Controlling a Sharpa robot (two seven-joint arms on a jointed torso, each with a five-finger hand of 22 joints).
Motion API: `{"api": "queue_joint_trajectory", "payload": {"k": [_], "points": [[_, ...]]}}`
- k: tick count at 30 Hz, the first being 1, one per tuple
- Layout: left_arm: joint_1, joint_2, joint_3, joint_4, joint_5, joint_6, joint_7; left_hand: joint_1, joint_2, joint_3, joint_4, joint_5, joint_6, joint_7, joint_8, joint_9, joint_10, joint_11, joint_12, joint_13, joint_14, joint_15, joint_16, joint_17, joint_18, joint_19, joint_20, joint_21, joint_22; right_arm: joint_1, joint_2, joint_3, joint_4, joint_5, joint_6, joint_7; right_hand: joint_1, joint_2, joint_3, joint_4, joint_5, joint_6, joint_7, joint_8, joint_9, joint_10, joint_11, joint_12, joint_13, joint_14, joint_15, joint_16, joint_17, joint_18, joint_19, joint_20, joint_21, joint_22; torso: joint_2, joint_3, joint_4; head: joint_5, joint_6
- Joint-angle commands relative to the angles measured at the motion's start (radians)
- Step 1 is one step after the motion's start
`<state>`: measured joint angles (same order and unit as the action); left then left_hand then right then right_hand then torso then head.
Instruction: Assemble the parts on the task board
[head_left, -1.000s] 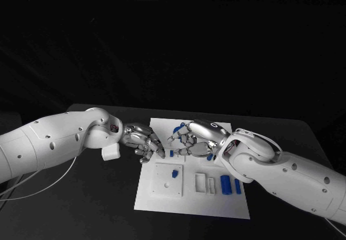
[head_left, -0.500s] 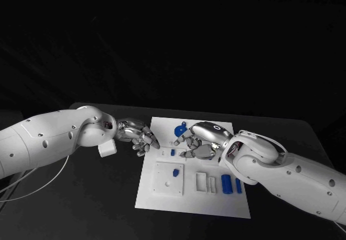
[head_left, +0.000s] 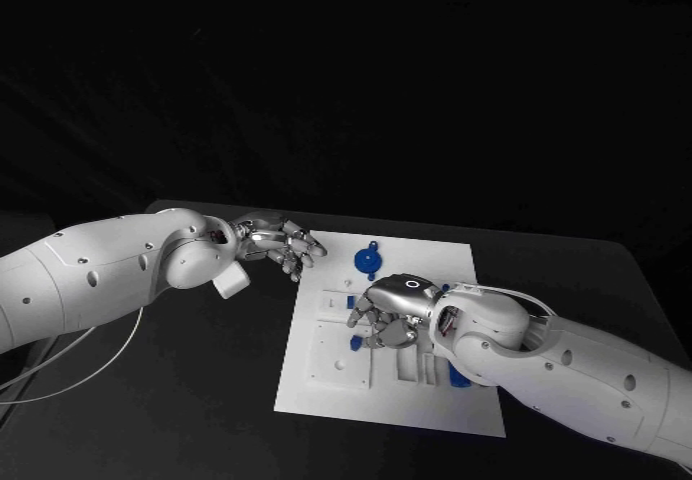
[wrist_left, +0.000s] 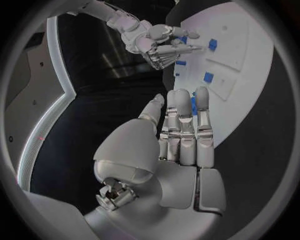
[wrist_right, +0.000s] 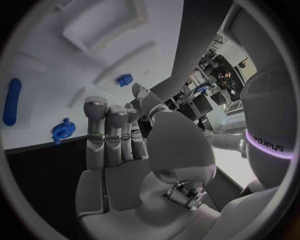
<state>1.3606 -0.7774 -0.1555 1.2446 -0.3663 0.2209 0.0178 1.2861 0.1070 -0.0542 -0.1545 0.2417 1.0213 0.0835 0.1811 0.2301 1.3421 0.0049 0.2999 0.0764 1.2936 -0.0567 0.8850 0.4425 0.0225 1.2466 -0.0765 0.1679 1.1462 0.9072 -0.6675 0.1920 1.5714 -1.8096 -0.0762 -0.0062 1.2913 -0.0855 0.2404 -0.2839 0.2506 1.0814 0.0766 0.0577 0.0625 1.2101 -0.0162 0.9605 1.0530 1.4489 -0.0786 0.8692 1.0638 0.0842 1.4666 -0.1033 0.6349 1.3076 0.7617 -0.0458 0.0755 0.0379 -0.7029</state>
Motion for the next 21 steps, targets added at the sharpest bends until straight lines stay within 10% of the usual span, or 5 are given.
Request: {"api": "queue_joint_trajectory", "payload": {"k": [1, 21], "points": [[0.001, 0.0, 0.0, 0.01, 0.067, -0.12, 0.097, 0.016, -0.001, -0.011, 0.004, -0.003, 0.007, 0.006, 0.004, -0.036, -0.002, -0.001, -0.008, -0.006, 0.007, 0.0, -0.015, -0.002, 0.007, 0.014, -0.001, -0.016, -0.017, 0.002, 0.02, -0.008, -0.02, -0.082, 0.033, -0.04, 0.011, -0.005, 0.02, 0.002, -0.018, -0.005, 0.0, 0.005, 0.0, 0.002, -0.01, 0.006, 0.002, 0.003, -0.006, 0.005, 0.003, -0.008, 0.051, -0.002, 0.006, 0.024, 0.001, 0.0003, -0.001, 0.004, -0.003], [0.001, 0.0, 0.0, 0.033, 0.079, -0.145, 0.122, 0.029, 0.007, -0.03, 0.018, 0.001, 0.005, 0.006, 0.034, -0.118, -0.002, 0.001, -0.022, -0.007, 0.013, 0.001, -0.038, 0.014, 0.006, 0.03, 0.0, -0.045, -0.027, 0.004, 0.062, -0.039, -0.071, -0.122, 0.042, -0.053, 0.012, -0.022, 0.092, 0.001, -0.037, -0.006, -0.006, 0.004, 0.0, 0.004, -0.017, 0.006, 0.007, 0.005, -0.007, 0.009, 0.008, -0.012, 0.051, -0.003, 0.01, 0.032, 0.0, 0.0018, -0.0035, 0.012, -0.016]]}}
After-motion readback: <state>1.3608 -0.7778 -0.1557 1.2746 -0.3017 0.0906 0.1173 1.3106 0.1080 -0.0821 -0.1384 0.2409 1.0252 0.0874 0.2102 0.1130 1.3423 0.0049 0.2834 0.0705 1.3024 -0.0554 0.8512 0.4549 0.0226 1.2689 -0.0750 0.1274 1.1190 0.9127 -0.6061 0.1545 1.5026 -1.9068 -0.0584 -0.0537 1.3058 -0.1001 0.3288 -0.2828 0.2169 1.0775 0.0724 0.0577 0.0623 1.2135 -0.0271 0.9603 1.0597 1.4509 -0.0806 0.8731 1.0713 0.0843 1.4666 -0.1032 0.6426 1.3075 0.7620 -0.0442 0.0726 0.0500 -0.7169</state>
